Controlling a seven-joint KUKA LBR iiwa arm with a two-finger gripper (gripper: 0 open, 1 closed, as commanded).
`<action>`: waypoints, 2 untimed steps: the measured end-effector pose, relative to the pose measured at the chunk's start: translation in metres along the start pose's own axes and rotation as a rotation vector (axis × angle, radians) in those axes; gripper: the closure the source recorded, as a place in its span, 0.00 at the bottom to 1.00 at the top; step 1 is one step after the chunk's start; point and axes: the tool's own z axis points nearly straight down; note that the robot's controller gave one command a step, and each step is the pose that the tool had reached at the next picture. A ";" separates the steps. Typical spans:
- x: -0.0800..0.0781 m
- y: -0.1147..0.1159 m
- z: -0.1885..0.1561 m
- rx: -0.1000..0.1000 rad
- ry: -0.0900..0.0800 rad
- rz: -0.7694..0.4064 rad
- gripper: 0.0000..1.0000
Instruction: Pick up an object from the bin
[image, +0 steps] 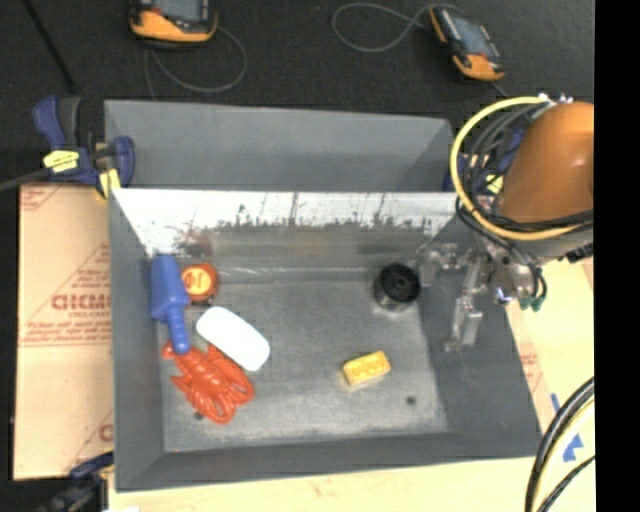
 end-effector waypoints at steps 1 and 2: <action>0.005 0.027 -0.001 -0.006 0.001 0.018 0.00; -0.001 0.035 0.024 0.001 -0.009 0.009 0.00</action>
Offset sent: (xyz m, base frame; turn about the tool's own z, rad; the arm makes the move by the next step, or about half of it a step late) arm 0.0128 0.0633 -0.0783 -0.1260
